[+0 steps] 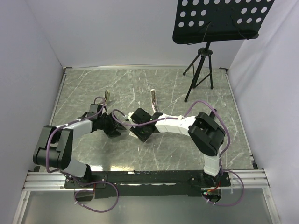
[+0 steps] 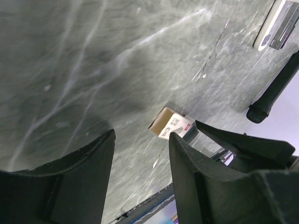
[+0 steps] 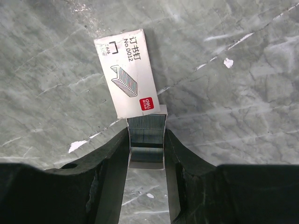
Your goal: Unload the staples from the stapler
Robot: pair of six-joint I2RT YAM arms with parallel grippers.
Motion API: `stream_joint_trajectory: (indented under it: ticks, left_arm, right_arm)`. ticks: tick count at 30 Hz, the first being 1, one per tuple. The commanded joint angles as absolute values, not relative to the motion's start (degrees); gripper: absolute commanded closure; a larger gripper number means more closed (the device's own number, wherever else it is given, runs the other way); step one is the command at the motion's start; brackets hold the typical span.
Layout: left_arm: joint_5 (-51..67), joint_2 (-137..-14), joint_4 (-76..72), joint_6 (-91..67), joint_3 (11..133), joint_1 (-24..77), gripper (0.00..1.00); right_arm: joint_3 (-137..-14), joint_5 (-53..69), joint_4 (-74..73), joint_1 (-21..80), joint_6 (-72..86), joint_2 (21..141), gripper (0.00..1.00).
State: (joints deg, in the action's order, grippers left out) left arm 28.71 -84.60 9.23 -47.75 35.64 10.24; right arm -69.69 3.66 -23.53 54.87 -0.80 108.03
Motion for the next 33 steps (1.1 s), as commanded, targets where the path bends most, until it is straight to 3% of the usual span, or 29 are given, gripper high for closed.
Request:
stream_joint_trajectory:
  ticks: [1, 16, 22, 33]
  left_arm:
    - [30.23, -86.31, 5.63, -49.39, 38.23, 12.13, 0.46]
    - [28.92, -89.47, 1.76, -52.56, 37.09, 18.19, 0.47]
    - [28.91, -90.70, 1.58, -52.29, 36.91, 18.81, 0.57]
    - [24.97, -89.56, 7.10, -48.61, 38.93, 18.98, 0.63]
  right_arm:
    - [-71.90, 4.57, -21.80, 55.63, -1.32, 108.54, 0.59]
    - [-69.96, 6.85, -19.60, 56.07, -1.93, 107.40, 0.57]
    - [-69.26, 7.73, -19.07, 56.07, -3.51, 107.05, 0.56]
    - [-68.73, 7.74, -19.07, 56.08, -6.06, 106.79, 0.57]
